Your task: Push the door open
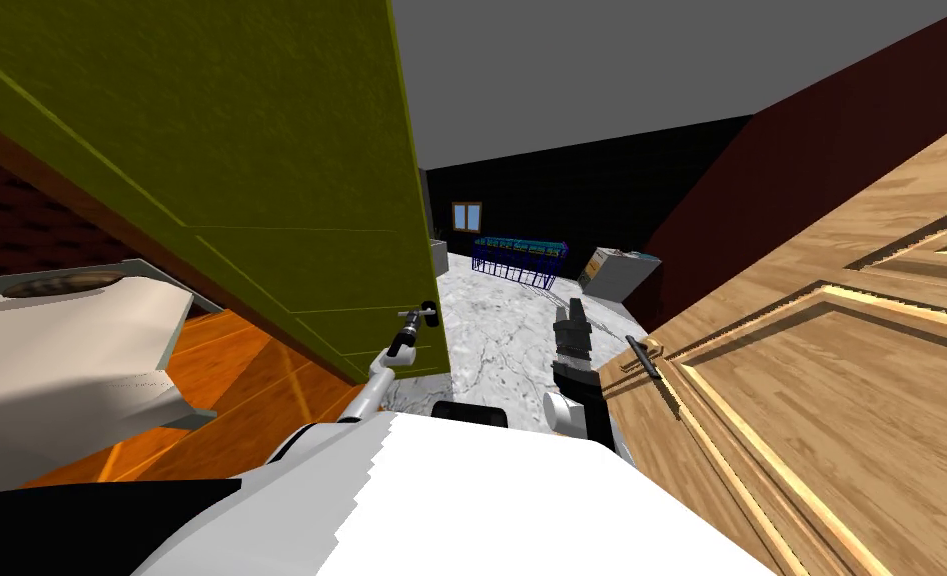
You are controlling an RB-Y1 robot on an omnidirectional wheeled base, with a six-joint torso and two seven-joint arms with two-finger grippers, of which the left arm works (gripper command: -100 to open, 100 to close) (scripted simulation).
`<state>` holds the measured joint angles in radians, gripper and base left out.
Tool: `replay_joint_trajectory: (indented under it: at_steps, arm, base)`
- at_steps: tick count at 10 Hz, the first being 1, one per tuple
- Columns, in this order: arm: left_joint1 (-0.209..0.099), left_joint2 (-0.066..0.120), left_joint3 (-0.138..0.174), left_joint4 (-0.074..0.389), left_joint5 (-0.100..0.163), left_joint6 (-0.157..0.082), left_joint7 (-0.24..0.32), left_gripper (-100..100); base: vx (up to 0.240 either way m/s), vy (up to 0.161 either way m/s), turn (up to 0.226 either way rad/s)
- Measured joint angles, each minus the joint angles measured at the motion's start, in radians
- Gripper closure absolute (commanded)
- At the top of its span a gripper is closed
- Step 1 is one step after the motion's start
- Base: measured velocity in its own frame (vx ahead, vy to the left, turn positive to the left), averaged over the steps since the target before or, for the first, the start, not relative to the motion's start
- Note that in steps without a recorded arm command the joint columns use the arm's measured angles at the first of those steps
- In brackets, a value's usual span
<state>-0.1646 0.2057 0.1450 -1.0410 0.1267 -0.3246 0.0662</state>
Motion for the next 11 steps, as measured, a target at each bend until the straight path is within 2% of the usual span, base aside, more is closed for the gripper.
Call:
replay_joint_trajectory:
  at_steps: [2,3,4,7,9,10,11]
  arm:
    - [-0.014,-0.002,0.026,0.027,0.002,-0.017,-0.011,100]
    - [-0.009,-0.004,0.04,0.019,0.003,-0.01,-0.017,100]
    - [-0.018,0.004,0.049,0.04,0.006,-0.017,-0.016,100]
    - [-0.025,0.011,0.088,0.056,0.012,-0.018,-0.023,100]
    - [-0.025,0.01,0.114,0.056,0.014,-0.021,-0.033,100]
    - [-0.018,0.006,0.128,0.042,0.016,-0.011,-0.039,100]
    - [-0.025,0.008,0.142,0.058,0.018,-0.012,-0.044,100]
  base:
    - [0.195,-0.071,0.074]
    - [0.197,-0.069,0.076]
    - [0.199,-0.06,0.071]
    - [0.183,-0.067,0.062]
    - [0.167,-0.079,0.083]
    - [0.176,-0.06,0.064]
    - [0.179,-0.059,0.062]
